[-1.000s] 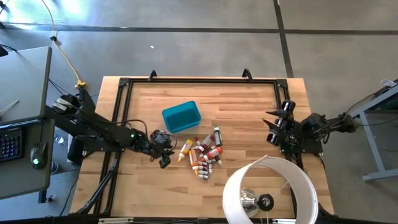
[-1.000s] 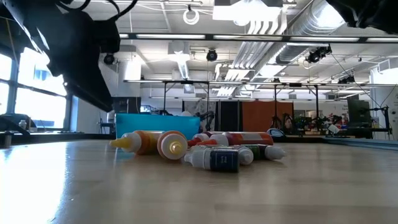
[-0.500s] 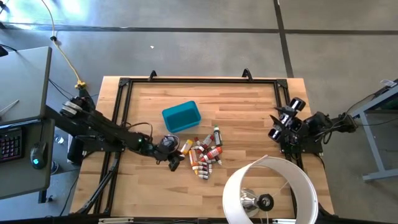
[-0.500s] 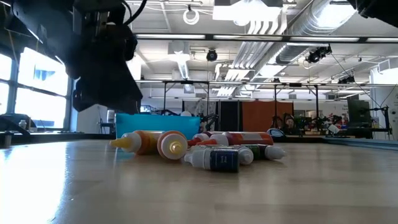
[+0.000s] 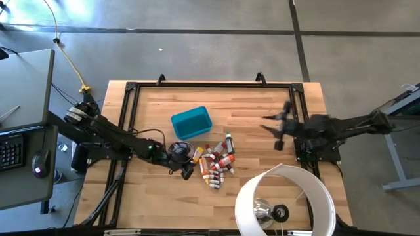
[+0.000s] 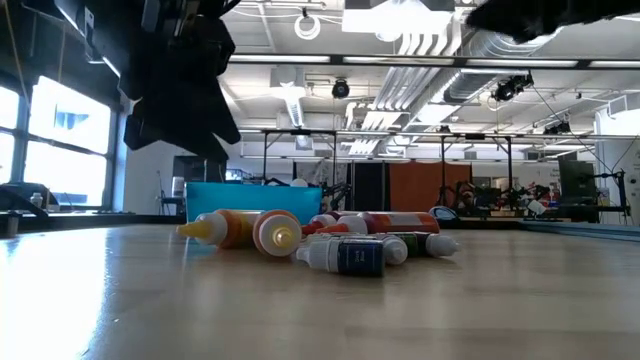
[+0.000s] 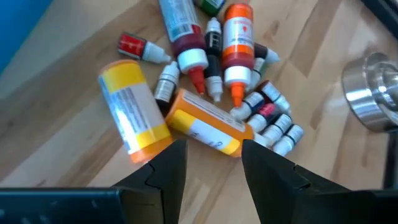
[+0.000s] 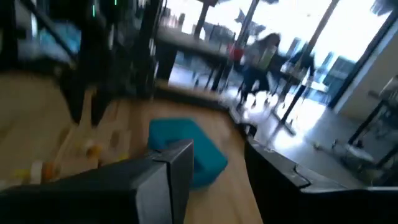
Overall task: Pick & Place food coloring
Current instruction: Put the large yellow food coloring bottle into the blue bin
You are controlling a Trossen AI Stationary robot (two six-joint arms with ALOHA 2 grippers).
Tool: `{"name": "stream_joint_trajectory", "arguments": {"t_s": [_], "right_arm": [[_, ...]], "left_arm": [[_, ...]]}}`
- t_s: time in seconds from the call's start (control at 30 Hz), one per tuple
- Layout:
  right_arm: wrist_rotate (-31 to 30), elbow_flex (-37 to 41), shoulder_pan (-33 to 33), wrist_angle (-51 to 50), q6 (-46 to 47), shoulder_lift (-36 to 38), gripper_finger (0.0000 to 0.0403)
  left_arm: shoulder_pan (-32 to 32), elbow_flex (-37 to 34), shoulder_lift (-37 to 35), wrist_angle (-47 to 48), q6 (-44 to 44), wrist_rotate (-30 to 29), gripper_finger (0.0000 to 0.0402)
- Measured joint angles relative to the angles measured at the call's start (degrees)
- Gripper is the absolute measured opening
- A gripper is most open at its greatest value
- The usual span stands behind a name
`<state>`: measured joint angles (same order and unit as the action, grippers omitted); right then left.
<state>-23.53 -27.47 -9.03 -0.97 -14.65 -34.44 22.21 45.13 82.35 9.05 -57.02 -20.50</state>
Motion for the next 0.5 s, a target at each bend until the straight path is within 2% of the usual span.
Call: {"name": "stream_joint_trajectory", "arguments": {"t_s": [0.13,0.33,0.5], "right_arm": [[4.6,-5.1,1.3,-8.8,1.6,-11.1,0.0138],[21.8,-9.1,3.6,-9.6,2.8,-23.5,0.0138],[23.5,-10.8,5.4,-9.6,0.7,-29.4,0.0138]], "left_arm": [[0.0,0.7,0.8,1.9,-0.2,-1.4,0.0152],[0.0,0.7,4.8,1.4,-1.7,-1.4,0.0152],[0.0,1.5,7.9,2.6,-3.3,-0.8,0.0152]]}}
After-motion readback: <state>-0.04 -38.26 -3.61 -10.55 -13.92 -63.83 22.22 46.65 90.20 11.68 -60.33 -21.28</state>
